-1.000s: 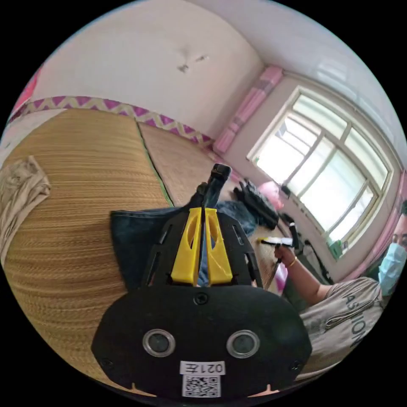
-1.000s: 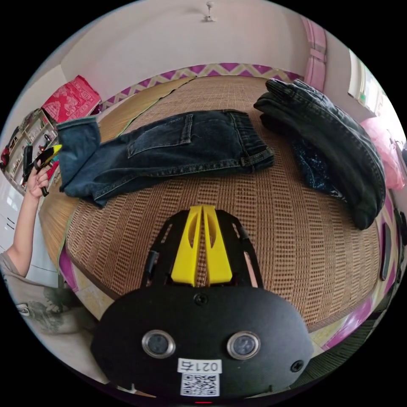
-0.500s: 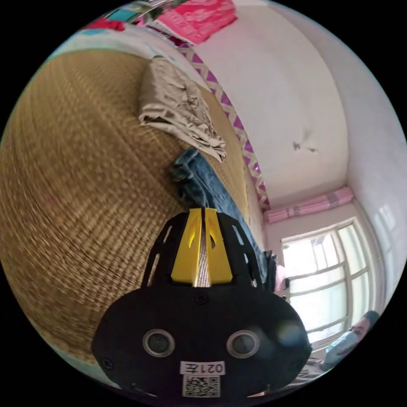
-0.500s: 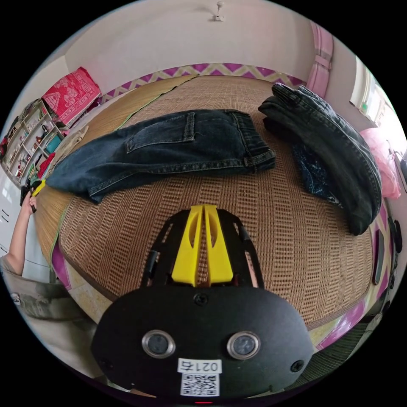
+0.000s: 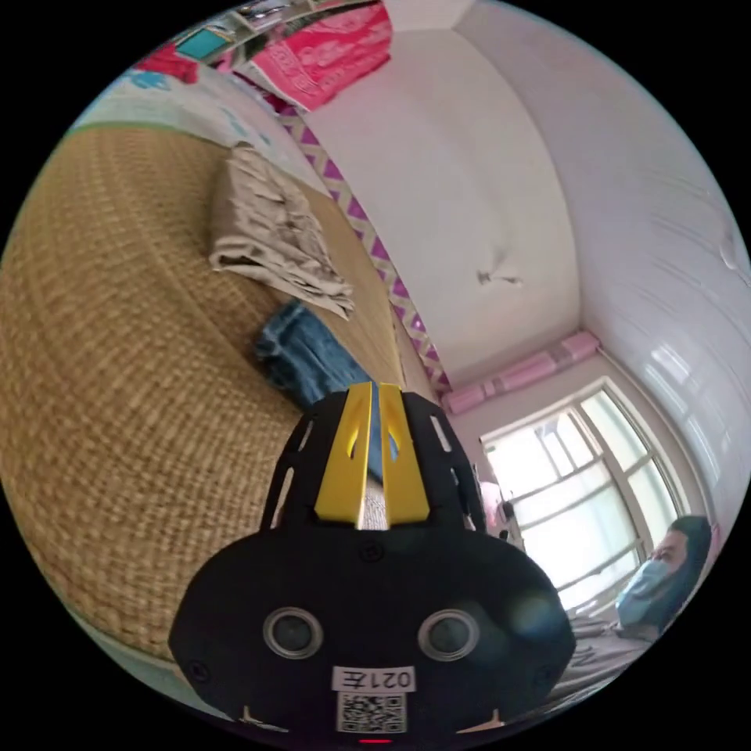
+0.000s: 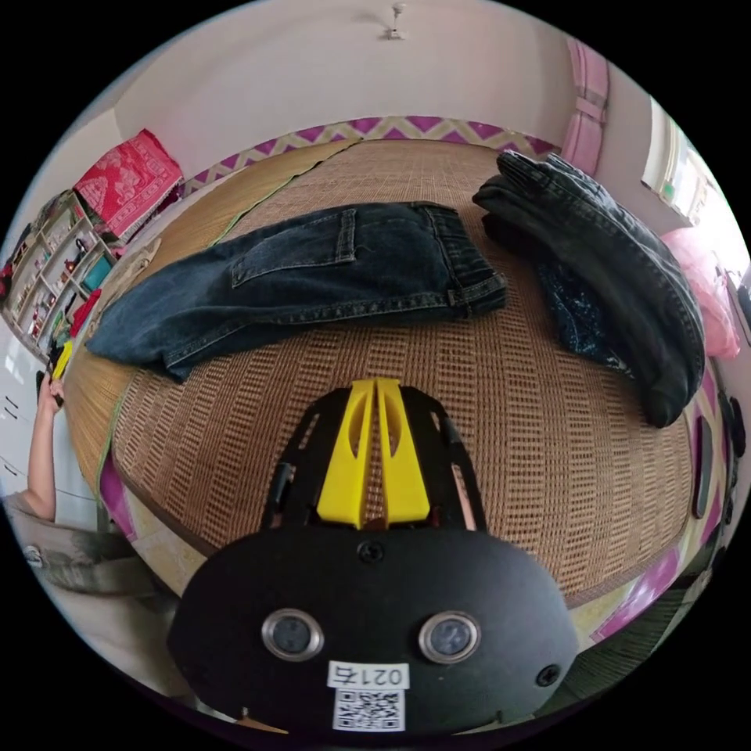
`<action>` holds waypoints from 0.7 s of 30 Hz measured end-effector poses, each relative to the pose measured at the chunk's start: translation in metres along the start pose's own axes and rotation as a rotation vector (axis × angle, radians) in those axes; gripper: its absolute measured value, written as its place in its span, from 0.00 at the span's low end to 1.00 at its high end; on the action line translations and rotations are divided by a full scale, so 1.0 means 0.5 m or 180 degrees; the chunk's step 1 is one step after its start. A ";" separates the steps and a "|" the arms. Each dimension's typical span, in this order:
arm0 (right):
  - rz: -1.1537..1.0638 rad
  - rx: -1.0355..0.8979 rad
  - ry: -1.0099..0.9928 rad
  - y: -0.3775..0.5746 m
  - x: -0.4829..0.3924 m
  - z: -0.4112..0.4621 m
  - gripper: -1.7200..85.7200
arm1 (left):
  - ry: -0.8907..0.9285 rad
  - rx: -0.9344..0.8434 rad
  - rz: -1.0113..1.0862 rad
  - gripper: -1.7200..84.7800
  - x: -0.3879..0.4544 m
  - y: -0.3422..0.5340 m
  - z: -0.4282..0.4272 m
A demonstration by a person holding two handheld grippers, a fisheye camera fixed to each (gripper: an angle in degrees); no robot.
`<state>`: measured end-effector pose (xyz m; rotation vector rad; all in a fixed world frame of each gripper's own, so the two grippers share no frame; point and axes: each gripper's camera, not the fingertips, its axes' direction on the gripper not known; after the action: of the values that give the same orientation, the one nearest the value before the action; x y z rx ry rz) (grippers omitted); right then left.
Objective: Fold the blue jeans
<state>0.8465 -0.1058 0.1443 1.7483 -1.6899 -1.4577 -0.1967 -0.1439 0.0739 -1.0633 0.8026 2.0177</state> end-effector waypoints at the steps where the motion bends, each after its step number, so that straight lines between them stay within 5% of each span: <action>1: 0.0124 0.0009 -0.0106 -0.004 0.008 -0.003 0.01 | 0.0051 -0.0141 0.0185 0.01 0.033 -0.001 0.037; 8: -0.0725 0.0872 -0.0136 -0.123 -0.094 -0.169 0.04 | -0.0352 -0.1063 0.1399 0.02 0.207 -0.053 0.295; 13: -0.2015 0.0363 0.0276 -0.364 -0.226 -0.059 0.09 | -0.1011 -0.1441 0.2347 0.07 0.270 -0.081 0.519; 21: -0.2756 -0.0424 0.0144 -0.598 -0.278 0.137 0.14 | -0.1094 -0.2141 0.3078 0.15 0.294 -0.097 0.713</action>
<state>0.9892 0.1216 -0.0593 2.5498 -0.7706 -1.7489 -0.3684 0.2035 0.1050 -0.6287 0.4754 3.3396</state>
